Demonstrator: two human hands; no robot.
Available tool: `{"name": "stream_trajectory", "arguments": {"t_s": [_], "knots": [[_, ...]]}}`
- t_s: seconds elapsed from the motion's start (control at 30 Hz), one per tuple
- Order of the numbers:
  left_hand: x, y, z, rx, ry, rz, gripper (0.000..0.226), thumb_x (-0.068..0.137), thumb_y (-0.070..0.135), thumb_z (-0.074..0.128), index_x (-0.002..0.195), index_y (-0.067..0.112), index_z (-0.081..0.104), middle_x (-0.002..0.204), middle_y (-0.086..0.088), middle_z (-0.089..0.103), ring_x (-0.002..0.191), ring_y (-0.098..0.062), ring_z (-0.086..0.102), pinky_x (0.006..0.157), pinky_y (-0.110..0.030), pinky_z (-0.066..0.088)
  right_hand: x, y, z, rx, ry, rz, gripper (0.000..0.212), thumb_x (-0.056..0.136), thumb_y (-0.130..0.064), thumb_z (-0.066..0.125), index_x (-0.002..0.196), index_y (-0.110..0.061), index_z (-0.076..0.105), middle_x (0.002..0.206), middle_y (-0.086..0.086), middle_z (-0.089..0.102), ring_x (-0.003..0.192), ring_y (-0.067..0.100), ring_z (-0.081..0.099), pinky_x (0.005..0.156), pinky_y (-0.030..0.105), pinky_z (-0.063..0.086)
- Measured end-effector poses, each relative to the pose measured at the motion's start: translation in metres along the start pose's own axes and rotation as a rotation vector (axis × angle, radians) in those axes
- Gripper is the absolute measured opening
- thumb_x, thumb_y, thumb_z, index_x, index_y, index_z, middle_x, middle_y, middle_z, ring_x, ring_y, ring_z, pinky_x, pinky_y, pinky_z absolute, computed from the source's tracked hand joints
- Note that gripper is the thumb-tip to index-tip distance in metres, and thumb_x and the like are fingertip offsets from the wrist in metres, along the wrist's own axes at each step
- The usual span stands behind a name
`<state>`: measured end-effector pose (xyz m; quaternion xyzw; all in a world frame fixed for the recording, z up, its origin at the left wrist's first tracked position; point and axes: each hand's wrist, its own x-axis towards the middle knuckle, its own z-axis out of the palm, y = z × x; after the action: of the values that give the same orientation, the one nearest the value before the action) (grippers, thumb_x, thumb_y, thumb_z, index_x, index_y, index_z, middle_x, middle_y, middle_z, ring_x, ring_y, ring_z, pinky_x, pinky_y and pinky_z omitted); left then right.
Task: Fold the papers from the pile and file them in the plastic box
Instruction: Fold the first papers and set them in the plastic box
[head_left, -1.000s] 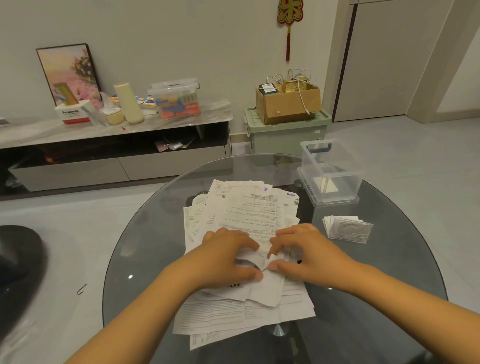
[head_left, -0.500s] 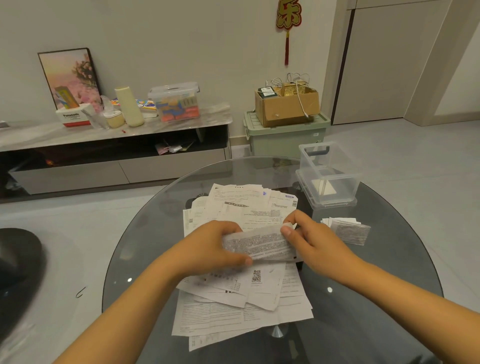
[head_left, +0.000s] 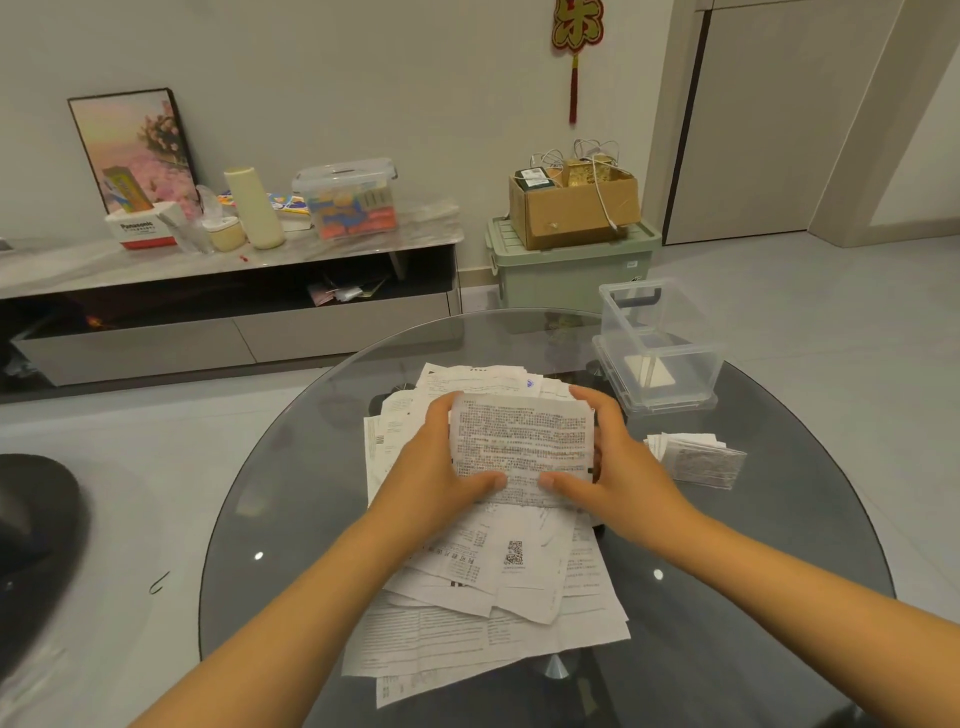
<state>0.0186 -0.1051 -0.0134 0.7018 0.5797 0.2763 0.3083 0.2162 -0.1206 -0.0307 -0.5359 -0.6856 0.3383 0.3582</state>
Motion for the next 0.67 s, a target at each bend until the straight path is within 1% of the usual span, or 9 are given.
{"name": "stream_trajectory", "arguments": {"t_s": [0.07,0.1,0.2,0.27,0.33,0.43,0.5,0.6,0.67], "knots": [[0.002,-0.003,0.006,0.042,-0.007,0.005,0.103,0.07,0.026,0.082,0.146,0.029,0.012,0.139,0.008,0.042,0.122,-0.012,0.045,0.097,-0.022,0.038,0.001,0.001,0.003,-0.035,-0.018,-0.007,0.095,0.075,-0.02,0.076,0.129,-0.052,0.005,0.11,-0.031,0.047,0.098,0.0,0.056,0.081,0.019,0.051],[0.002,-0.003,0.009,0.067,-0.013,0.007,0.111,0.069,0.027,0.083,0.148,0.03,0.004,0.146,0.006,0.034,0.13,-0.013,0.037,0.103,-0.024,0.032,0.001,0.001,0.005,-0.062,-0.021,-0.006,0.101,0.074,-0.02,0.077,0.132,-0.052,0.001,0.111,-0.031,0.044,0.097,0.0,0.054,0.081,0.018,0.049],[0.002,-0.004,0.014,0.127,-0.022,-0.008,0.12,0.07,0.028,0.082,0.149,0.03,-0.008,0.153,0.004,0.021,0.139,-0.014,0.025,0.107,-0.025,0.024,0.003,0.002,0.01,-0.148,-0.014,0.017,0.115,0.073,-0.022,0.078,0.142,-0.043,-0.011,0.119,-0.022,0.04,0.103,0.006,0.052,0.083,0.022,0.047],[0.004,-0.006,0.015,0.161,-0.036,-0.025,0.12,0.072,0.028,0.081,0.148,0.03,-0.012,0.152,0.001,0.021,0.138,-0.017,0.023,0.108,-0.029,0.025,0.002,0.005,0.013,-0.192,-0.028,0.016,0.114,0.075,-0.022,0.077,0.142,-0.045,-0.013,0.131,-0.018,0.039,0.115,0.011,0.05,0.091,0.028,0.047],[0.007,-0.009,0.013,0.201,-0.059,-0.041,0.118,0.074,0.027,0.079,0.148,0.032,-0.013,0.148,-0.001,0.023,0.136,-0.019,0.026,0.107,-0.031,0.028,0.003,0.006,0.011,-0.232,-0.058,0.029,0.105,0.077,-0.021,0.074,0.141,-0.048,-0.005,0.14,-0.012,0.038,0.122,0.016,0.048,0.1,0.036,0.044],[0.011,-0.015,0.007,0.241,-0.075,-0.059,0.114,0.076,0.026,0.078,0.149,0.034,-0.01,0.138,-0.001,0.029,0.125,-0.019,0.037,0.096,-0.028,0.035,0.003,0.008,0.003,-0.367,-0.117,0.056,0.077,0.082,-0.023,0.069,0.14,-0.043,0.022,0.121,-0.01,0.045,0.11,0.014,0.046,0.104,0.042,0.038],[0.011,-0.016,0.004,0.247,-0.075,-0.067,0.111,0.076,0.026,0.078,0.149,0.034,-0.005,0.134,0.002,0.029,0.119,-0.016,0.04,0.09,-0.023,0.035,0.004,0.007,-0.001,-0.463,-0.142,0.076,0.061,0.085,-0.026,0.066,0.137,-0.037,0.036,0.12,-0.008,0.046,0.109,0.014,0.043,0.106,0.039,0.032],[0.009,-0.015,0.004,0.289,-0.038,-0.036,0.101,0.076,0.026,0.077,0.149,0.035,0.008,0.133,0.005,0.024,0.12,-0.015,0.036,0.097,-0.026,0.034,0.002,0.004,-0.004,-0.461,-0.163,0.118,0.056,0.087,-0.025,0.063,0.138,-0.033,0.04,0.128,-0.005,0.047,0.117,0.016,0.041,0.107,0.037,0.031],[0.006,-0.012,0.006,0.336,0.002,0.014,0.089,0.078,0.024,0.076,0.146,0.035,0.02,0.133,0.008,0.022,0.122,-0.015,0.032,0.104,-0.029,0.034,-0.002,0.0,-0.004,-0.426,-0.177,0.127,0.057,0.088,-0.024,0.063,0.139,-0.029,0.039,0.129,-0.004,0.046,0.112,0.013,0.043,0.103,0.03,0.036]]}}
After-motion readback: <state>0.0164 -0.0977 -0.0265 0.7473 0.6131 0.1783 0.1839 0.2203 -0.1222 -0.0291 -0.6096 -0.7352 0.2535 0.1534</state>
